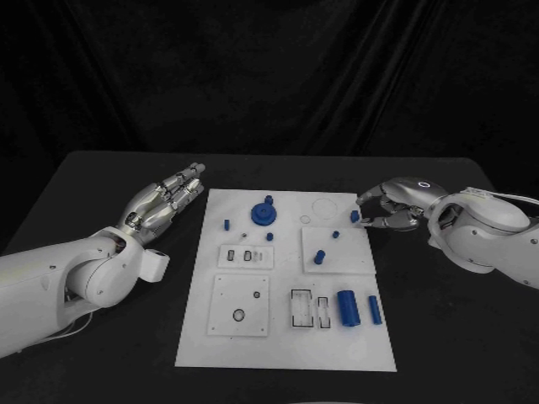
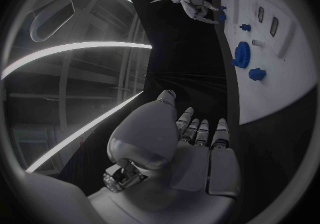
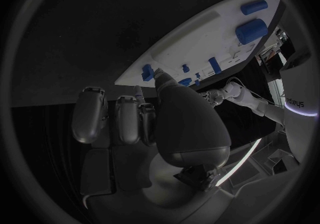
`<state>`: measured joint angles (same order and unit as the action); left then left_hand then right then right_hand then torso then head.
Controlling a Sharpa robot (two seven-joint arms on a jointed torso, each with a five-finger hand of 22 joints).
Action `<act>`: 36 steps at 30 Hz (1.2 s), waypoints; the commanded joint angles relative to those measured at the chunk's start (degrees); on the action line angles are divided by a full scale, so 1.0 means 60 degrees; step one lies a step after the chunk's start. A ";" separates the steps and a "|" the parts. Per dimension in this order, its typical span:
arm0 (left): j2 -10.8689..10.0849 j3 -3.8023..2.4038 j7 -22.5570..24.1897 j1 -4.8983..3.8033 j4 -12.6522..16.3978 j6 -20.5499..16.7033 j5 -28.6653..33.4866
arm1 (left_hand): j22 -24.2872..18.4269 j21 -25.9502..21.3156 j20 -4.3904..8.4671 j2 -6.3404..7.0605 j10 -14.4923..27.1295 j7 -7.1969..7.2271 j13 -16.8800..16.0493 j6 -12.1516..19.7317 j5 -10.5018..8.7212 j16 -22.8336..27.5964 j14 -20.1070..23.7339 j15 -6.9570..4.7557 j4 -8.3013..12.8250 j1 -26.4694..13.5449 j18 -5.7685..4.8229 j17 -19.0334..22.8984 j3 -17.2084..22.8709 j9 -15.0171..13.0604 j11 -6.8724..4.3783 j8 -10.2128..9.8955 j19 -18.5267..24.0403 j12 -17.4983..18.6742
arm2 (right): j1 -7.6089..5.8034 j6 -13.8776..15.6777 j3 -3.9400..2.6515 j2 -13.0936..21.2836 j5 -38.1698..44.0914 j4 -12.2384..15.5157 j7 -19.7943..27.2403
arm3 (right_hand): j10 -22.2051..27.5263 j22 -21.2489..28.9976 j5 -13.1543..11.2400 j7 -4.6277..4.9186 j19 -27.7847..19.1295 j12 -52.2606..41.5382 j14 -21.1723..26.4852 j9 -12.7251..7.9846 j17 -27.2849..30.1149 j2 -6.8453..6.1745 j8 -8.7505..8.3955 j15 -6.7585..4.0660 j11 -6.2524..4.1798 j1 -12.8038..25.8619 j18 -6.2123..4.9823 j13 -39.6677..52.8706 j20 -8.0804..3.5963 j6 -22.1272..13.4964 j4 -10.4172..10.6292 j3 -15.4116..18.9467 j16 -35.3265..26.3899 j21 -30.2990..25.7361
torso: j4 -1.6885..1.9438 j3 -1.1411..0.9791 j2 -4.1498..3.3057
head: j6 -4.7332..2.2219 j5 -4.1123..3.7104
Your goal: Assemble the parts on the task board
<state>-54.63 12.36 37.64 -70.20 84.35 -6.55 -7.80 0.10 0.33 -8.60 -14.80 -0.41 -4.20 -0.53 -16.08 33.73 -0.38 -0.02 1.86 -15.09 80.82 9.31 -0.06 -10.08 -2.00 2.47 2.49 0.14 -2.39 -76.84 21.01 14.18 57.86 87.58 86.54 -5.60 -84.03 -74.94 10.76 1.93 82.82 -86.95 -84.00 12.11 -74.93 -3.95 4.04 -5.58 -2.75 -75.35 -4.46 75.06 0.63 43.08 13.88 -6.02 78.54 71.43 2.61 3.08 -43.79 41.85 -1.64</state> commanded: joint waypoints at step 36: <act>0.0040 -0.0008 0.0067 0.0022 -0.0035 0.0226 -0.0004 | -0.0016 -0.0055 -0.0078 0.0021 0.0007 -0.0084 -0.0013 0.0009 0.0053 0.0063 0.0004 0.0044 0.0037 0.0109 0.0165 0.0009 0.0061 -0.0014 0.0061 0.0043 -0.0023 -0.0033 | 0.0296 0.0405 -0.0005 -0.0587 0.0107 -0.0673 0.0162 | -0.0541 -0.1598 0.0265 0.0066 0.0038 0.0007 -0.0629 0.0232 -0.0591 0.0122 0.0325 -0.0056 -0.0002 -0.0459 0.0094 0.1797 -0.0003 0.0859 -0.0128 -0.0078 -0.0097 -0.0128 | 0.0012 0.0011 0.0012 | 0.0082 0.0005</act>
<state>-54.50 12.36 37.51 -70.13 84.08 -6.03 -7.80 0.05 0.33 -8.80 -14.80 -0.41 -4.20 -0.52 -16.08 33.72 -0.38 -0.02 1.86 -14.93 80.82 9.30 -0.06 -9.92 -1.99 2.47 2.49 -0.07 -2.38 -75.23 22.19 14.17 54.41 87.84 82.64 -5.02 -84.03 -74.91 12.16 2.26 82.82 -86.74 -84.00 13.41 -74.92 -3.39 5.62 -5.58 -2.75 -77.60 -4.46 75.06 0.63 47.90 13.43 -6.48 78.13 70.88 2.69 3.14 -43.71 42.35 -1.65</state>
